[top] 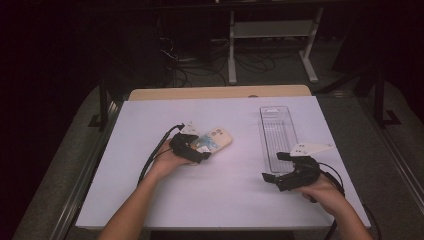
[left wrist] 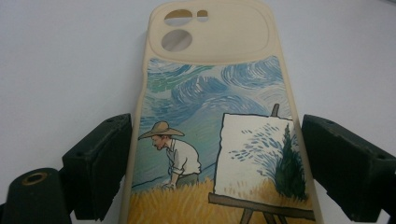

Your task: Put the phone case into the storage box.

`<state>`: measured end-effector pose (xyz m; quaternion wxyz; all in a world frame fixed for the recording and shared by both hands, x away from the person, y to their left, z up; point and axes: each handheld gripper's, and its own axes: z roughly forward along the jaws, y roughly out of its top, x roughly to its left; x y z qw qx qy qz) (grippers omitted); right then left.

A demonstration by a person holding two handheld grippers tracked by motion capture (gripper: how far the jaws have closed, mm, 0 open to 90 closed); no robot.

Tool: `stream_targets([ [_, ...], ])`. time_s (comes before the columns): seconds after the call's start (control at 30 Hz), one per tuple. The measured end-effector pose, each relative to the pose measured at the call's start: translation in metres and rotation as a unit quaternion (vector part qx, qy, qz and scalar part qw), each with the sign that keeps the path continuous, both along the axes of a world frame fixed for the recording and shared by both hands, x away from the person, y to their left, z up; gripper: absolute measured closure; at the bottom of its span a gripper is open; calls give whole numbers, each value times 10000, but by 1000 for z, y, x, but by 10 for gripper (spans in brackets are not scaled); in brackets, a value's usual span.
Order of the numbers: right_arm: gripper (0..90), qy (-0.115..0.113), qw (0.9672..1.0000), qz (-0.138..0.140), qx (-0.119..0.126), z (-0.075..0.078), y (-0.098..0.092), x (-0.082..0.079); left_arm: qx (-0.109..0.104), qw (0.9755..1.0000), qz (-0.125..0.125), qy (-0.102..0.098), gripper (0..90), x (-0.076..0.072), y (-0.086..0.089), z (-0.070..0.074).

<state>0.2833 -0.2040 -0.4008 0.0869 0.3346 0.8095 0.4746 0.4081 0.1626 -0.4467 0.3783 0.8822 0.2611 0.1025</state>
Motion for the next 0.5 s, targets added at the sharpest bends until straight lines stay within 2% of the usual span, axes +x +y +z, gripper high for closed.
stream_targets([
  [0.17, 58, -3, 10000, 1, 0, 0, 0, 0, -34, 10000, -30, 28, 111, -1, 4, 6],
  [0.23, 58, 0, 10000, 0, 0, 0, 0, 0, -138, 9999, -21, 64, 111, -2, 4, 8],
  [0.27, 58, 3, 10000, -1, 1, 0, 0, 0, -123, 9999, -39, 75, 111, -2, 4, 9],
  [0.3, 58, 2, 10000, -1, 1, 0, 0, 0, -15, 9999, -117, 88, 111, -3, 5, 12],
  [0.4, 58, 2, 10000, 1, 3, 0, 0, 0, 29, 9998, -179, 64, 111, -5, 5, 19],
  [0.5, 58, 6, 10000, 3, 4, 0, 0, 0, -21, 9998, -212, 63, 111, -8, 6, 26],
])
